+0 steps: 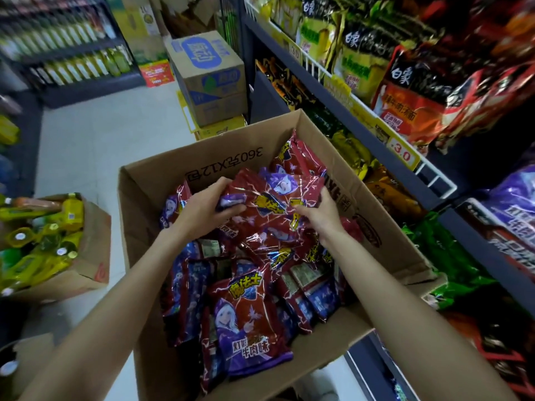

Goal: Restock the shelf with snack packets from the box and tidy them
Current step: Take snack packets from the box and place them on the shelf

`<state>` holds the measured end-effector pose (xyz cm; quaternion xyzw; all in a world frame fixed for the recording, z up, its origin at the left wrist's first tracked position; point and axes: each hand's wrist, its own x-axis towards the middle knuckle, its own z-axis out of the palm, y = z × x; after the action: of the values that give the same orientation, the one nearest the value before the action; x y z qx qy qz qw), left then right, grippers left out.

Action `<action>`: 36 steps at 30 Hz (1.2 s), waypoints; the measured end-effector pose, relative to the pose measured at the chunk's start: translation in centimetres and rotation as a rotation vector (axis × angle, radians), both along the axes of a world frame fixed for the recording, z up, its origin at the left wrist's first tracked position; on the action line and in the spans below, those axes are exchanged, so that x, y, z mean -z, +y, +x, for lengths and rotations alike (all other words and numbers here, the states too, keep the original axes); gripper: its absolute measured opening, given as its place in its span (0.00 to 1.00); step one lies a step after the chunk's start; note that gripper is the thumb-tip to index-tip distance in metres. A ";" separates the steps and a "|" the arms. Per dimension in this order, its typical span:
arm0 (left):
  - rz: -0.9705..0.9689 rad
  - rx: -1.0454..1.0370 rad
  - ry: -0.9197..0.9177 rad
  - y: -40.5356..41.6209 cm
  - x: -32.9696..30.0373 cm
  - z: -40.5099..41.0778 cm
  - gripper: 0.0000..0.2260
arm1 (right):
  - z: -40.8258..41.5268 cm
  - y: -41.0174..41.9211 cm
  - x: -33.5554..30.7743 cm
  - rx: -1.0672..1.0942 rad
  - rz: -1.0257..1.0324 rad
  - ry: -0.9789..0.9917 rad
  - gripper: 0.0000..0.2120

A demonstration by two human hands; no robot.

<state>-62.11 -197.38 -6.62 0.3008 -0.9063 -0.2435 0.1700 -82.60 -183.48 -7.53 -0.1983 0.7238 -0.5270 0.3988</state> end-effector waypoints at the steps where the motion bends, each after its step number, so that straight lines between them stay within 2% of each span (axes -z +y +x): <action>1: 0.026 -0.026 0.053 0.3 -0.4 -0.1 0.21 | -0.3 0.4 -0.7 -0.002 0.005 0.146 0.26; 4: 0.052 -0.092 0.200 1.3 -2.0 -0.9 0.19 | -2.0 3.2 -4.2 -0.047 0.041 0.587 0.21; 6: 0.110 -0.102 0.294 2.5 -3.2 -2.4 0.21 | -3.5 6.4 -6.9 -0.043 0.033 0.815 0.19; 10: 0.287 -0.009 0.439 6.0 -5.6 -6.7 0.26 | -5.9 13.6 -11.7 0.055 -0.023 1.047 0.19; 15: 0.392 0.196 0.497 10.9 -8.2 -13.5 0.20 | -9.1 21.3 -16.0 0.182 -0.077 1.019 0.17; 19: 0.462 0.302 0.538 14.5 -10.0 -19.3 0.28 | -13.2 25.4 -18.0 0.314 -0.064 0.991 0.16; 21: 0.499 0.343 0.537 16.1 -10.8 -22.0 0.28 | -15.2 26.6 -18.5 0.329 -0.021 0.979 0.16; 24: 0.465 0.369 0.493 18.4 -11.5 -25.6 0.22 | -17.3 27.5 -18.6 0.271 0.070 0.918 0.21; 28: 0.438 0.376 0.452 20.5 -11.8 -28.9 0.20 | -19.4 28.0 -17.8 0.064 0.157 0.804 0.41; 30: 0.432 0.367 0.447 20.8 -12.2 -30.0 0.21 | -20.5 28.2 -18.0 0.064 0.154 0.817 0.43; 33: 0.400 0.387 0.431 20.8 -13.0 -31.4 0.23 | -22.4 28.4 -18.6 0.058 0.215 0.936 0.43; 36: 0.342 0.412 0.379 21.5 -13.4 -32.9 0.25 | -23.8 28.5 -19.1 -0.016 0.238 0.931 0.42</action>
<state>-95.05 -175.88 6.74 0.0847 -0.8463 -0.4731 0.2299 -106.35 -154.99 11.57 -0.3719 0.8792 -0.2925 0.0563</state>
